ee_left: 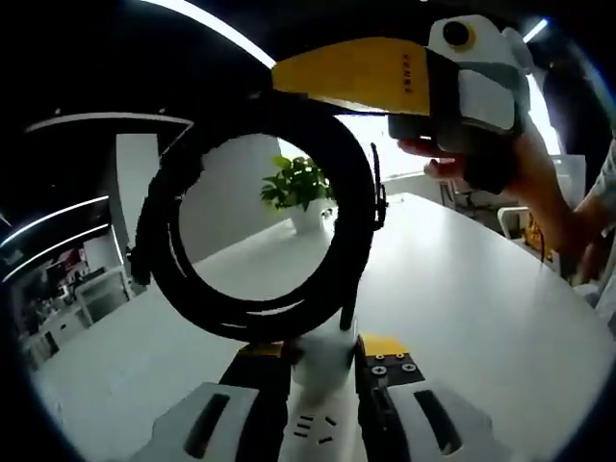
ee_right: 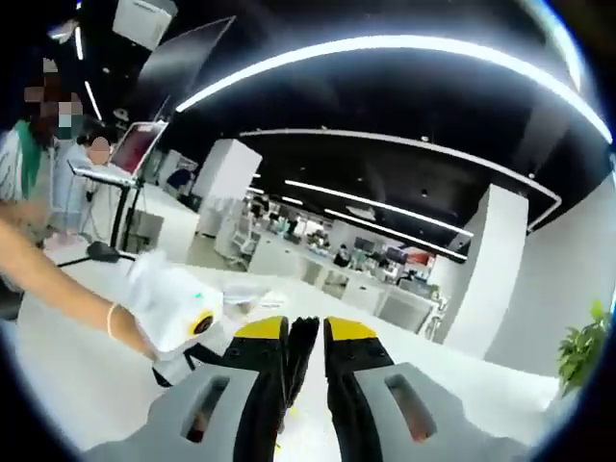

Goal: Straighten the power strip on the desk, plug the charger into it

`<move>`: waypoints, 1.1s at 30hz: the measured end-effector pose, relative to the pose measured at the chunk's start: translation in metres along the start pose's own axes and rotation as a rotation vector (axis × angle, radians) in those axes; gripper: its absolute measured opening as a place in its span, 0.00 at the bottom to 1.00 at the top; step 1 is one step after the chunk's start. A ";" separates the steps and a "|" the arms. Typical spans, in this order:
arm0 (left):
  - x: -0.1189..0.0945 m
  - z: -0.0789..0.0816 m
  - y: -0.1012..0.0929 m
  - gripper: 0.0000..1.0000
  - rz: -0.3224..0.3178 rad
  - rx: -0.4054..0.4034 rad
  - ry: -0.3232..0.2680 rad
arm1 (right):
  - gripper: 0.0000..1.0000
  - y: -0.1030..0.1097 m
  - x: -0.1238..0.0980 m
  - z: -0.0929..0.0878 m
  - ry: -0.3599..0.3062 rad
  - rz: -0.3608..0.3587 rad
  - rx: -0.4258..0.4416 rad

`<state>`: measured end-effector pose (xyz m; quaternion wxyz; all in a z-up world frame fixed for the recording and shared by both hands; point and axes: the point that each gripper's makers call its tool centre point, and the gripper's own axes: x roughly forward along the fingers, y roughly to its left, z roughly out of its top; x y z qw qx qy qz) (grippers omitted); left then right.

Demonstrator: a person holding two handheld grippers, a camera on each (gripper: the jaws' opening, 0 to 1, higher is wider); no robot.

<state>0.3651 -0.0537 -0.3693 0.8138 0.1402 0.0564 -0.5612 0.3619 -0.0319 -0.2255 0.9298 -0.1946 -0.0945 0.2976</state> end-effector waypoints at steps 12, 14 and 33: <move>0.001 0.000 -0.004 0.24 -0.020 -0.013 -0.015 | 0.45 -0.004 -0.024 -0.052 0.058 0.150 -0.109; 0.001 -0.001 -0.006 0.24 -0.021 -0.009 -0.015 | 0.46 -0.004 -0.026 -0.066 0.081 0.183 -0.178; 0.004 -0.003 -0.002 0.24 -0.053 0.010 -0.014 | 0.50 0.010 -0.019 -0.092 -0.027 0.464 -0.048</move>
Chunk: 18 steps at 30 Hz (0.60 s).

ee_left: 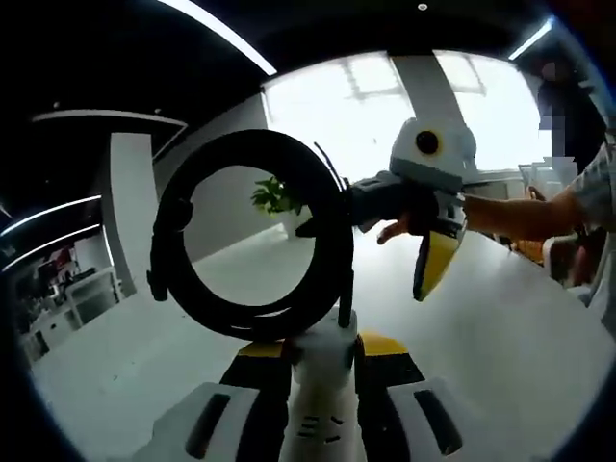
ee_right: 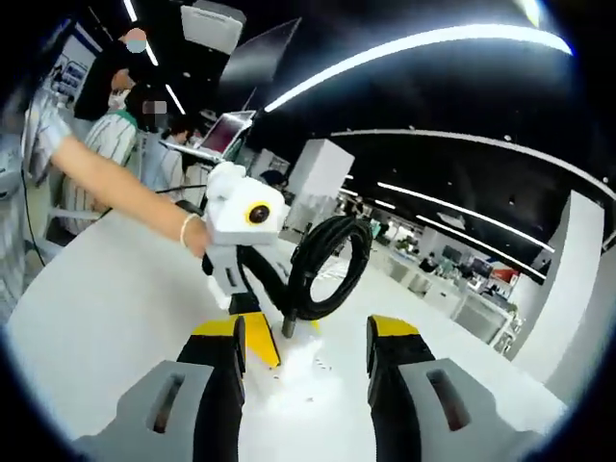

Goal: Straighten the power strip on the desk, plug the charger into it

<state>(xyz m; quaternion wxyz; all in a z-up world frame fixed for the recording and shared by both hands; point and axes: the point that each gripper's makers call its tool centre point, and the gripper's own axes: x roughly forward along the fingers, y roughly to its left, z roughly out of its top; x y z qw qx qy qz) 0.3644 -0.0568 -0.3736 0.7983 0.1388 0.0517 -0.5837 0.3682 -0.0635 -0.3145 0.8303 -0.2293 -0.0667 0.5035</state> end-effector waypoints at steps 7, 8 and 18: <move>0.001 0.000 0.002 0.24 -0.017 -0.002 -0.009 | 0.40 0.015 0.003 -0.002 -0.044 0.183 0.111; 0.001 0.000 0.003 0.24 -0.018 -0.003 -0.011 | 0.40 0.017 0.003 -0.002 -0.048 0.200 0.125; 0.003 0.000 0.006 0.24 -0.021 -0.001 -0.013 | 0.32 0.022 0.014 -0.005 -0.077 0.275 0.151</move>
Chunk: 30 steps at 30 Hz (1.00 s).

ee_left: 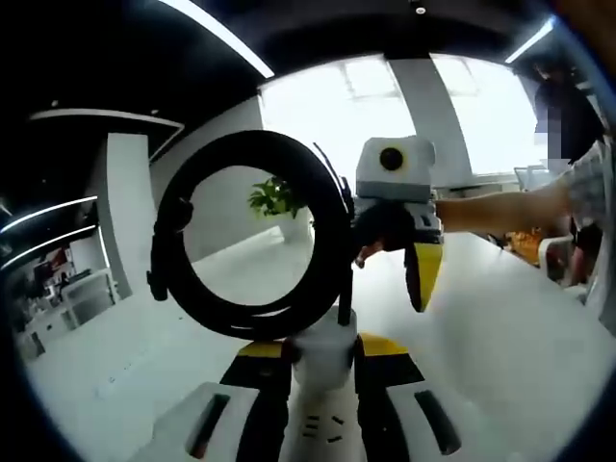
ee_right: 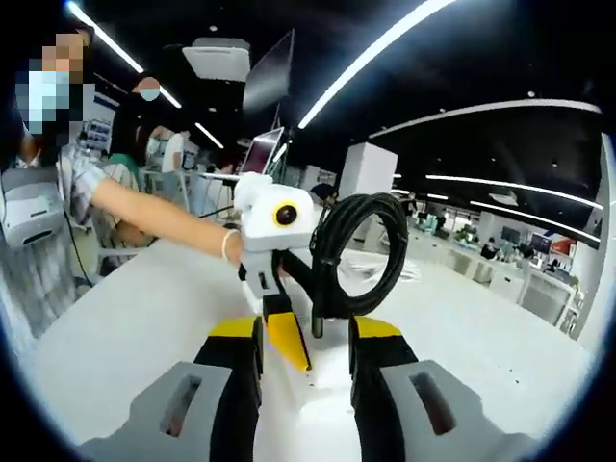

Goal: Straighten the power strip on the desk, plug the charger into it

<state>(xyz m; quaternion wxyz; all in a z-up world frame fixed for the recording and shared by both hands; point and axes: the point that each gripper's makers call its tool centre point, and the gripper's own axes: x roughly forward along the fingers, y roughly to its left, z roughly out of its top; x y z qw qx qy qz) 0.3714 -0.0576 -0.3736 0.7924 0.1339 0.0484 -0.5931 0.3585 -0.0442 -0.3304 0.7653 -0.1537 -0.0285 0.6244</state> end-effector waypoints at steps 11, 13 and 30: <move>0.002 0.001 0.003 0.24 -0.004 -0.005 -0.007 | 0.23 -0.010 0.004 0.001 -0.039 0.032 0.031; 0.001 0.001 0.006 0.24 -0.004 -0.005 -0.005 | 0.22 -0.011 0.005 -0.001 -0.027 0.032 0.027; 0.001 0.002 0.004 0.25 0.011 -0.004 -0.007 | 0.03 -0.008 0.010 0.000 0.024 0.072 0.020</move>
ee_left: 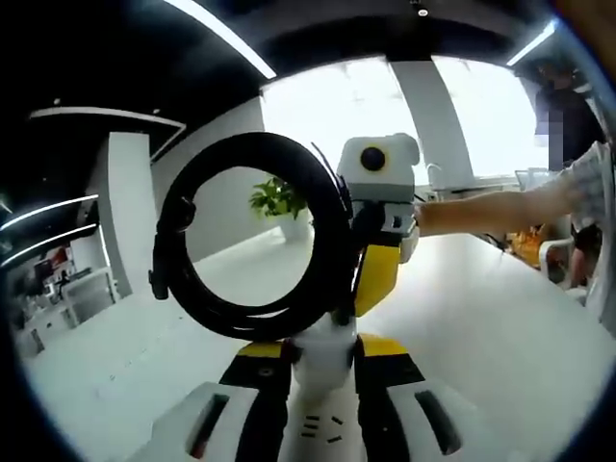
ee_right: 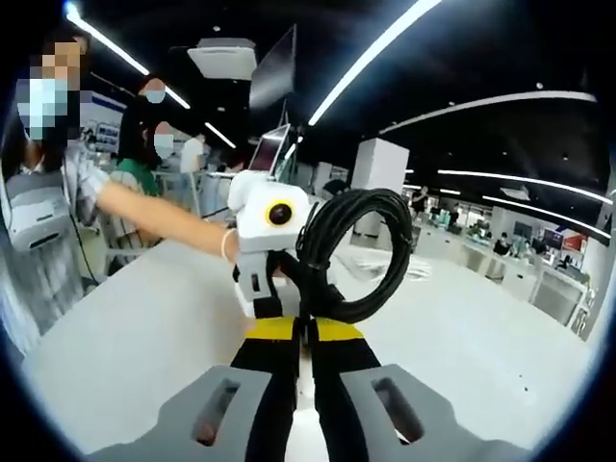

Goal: Straighten the power strip on the desk, plug the charger into it

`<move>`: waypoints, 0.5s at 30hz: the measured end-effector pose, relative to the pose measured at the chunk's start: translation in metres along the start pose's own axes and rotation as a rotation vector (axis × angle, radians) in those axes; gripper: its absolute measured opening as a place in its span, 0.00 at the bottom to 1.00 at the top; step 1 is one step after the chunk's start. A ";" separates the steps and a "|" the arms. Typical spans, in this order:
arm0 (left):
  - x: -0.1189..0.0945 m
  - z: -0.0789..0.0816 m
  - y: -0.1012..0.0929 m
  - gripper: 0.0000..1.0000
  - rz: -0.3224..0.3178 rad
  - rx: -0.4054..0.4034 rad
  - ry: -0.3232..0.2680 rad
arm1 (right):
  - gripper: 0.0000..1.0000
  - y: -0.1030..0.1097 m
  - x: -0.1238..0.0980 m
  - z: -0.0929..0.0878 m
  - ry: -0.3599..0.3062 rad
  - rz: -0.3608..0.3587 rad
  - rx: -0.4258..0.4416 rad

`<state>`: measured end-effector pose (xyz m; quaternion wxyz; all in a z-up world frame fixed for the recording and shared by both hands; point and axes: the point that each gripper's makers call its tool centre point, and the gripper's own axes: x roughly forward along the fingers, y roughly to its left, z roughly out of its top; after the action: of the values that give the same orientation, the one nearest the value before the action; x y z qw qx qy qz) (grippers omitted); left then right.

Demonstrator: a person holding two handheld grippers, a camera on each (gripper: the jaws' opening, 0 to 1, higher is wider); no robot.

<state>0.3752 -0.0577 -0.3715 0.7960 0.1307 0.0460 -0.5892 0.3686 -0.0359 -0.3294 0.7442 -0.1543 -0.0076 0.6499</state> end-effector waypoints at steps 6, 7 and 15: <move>-0.005 -0.007 -0.002 0.35 0.039 0.021 0.055 | 0.02 -0.003 0.001 0.001 0.001 -0.003 -0.001; -0.006 -0.008 -0.001 0.45 0.040 0.022 0.060 | 0.02 -0.004 0.001 0.001 0.001 -0.005 -0.002; -0.038 -0.016 0.002 0.69 0.060 0.040 0.131 | 0.02 -0.002 0.002 0.001 -0.007 -0.002 -0.007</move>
<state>0.3672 -0.0175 -0.3781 0.8058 0.1860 0.0824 -0.5561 0.3702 -0.0340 -0.3283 0.7441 -0.1547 -0.0127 0.6498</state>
